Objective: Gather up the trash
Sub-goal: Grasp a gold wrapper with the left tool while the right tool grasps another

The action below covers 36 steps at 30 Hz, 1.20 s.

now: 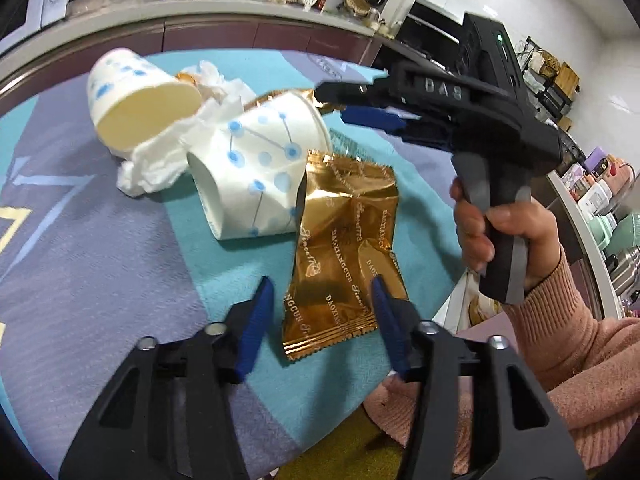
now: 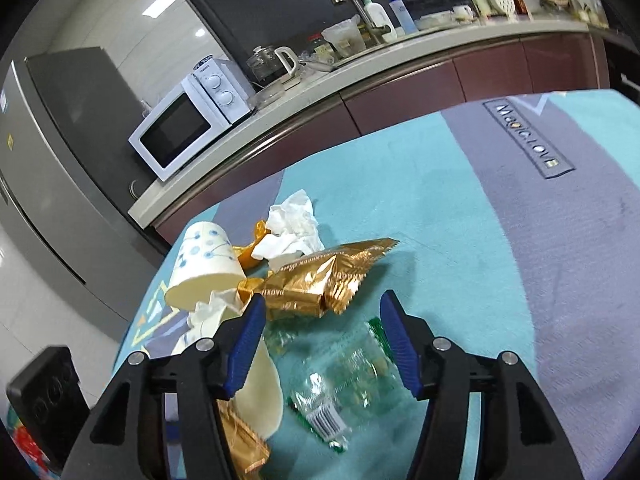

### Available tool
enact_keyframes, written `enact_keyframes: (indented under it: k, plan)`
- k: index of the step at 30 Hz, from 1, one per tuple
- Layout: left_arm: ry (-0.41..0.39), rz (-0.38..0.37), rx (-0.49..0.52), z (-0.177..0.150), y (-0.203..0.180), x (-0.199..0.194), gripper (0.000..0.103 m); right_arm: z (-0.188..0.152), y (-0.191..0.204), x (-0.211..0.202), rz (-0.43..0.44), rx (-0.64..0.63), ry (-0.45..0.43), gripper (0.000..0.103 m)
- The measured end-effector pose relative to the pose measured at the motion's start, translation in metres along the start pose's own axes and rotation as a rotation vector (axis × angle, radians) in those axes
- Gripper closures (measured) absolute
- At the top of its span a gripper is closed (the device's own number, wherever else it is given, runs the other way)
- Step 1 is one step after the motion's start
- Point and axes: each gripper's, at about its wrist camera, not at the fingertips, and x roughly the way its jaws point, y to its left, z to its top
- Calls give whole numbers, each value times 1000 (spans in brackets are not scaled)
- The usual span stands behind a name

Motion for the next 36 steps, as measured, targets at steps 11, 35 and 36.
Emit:
enact_keyframes:
  k: [11, 35, 36]
  plan:
    - [8, -9, 6, 0, -2, 7, 94, -2, -11, 9, 52, 84, 26, 80]
    - [-174, -15, 27, -21, -9, -87, 102, 6, 3, -46, 60, 32, -126, 92]
    - [-183, -11, 24, -22, -7, -92, 102, 6, 7, -48, 66, 25, -129, 92]
